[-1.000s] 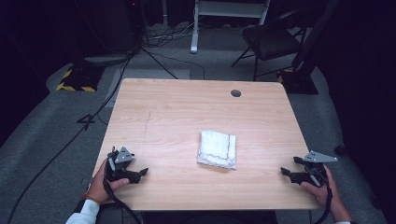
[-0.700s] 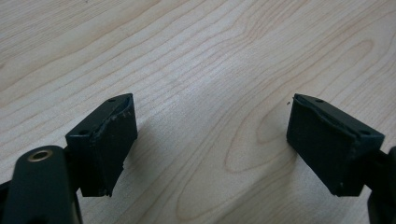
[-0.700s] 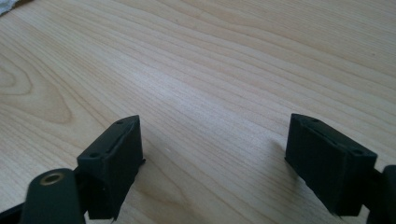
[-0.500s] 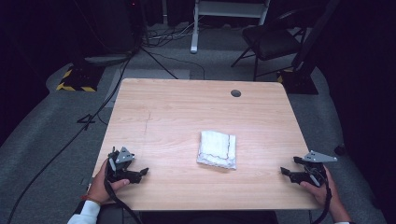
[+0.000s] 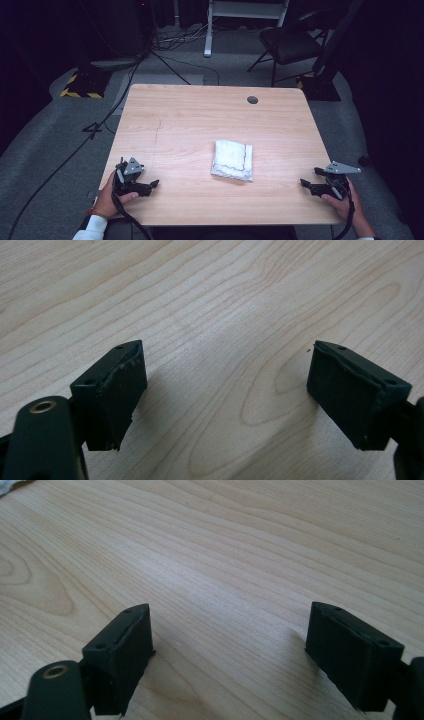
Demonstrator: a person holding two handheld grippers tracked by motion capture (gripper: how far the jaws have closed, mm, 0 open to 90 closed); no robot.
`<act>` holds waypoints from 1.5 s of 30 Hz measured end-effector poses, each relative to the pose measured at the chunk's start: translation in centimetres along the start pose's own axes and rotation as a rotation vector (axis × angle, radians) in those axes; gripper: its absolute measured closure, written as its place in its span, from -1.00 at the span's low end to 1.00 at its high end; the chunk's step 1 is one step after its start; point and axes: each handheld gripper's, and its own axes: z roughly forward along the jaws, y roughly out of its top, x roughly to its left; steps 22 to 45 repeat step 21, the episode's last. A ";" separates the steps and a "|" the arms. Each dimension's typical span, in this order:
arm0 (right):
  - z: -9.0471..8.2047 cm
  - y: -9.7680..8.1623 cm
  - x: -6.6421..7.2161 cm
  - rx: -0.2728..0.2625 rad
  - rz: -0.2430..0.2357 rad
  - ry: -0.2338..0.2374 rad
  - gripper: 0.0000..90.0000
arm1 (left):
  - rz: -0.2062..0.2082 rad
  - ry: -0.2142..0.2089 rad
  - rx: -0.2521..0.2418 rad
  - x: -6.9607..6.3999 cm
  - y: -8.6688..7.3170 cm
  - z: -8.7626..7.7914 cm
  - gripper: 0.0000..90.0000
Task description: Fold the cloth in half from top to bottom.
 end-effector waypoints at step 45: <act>0.0 0.0 0.0 0.000 0.000 0.000 -0.58 | 0.000 -0.004 -0.002 0.0 0.0 0.0 -0.63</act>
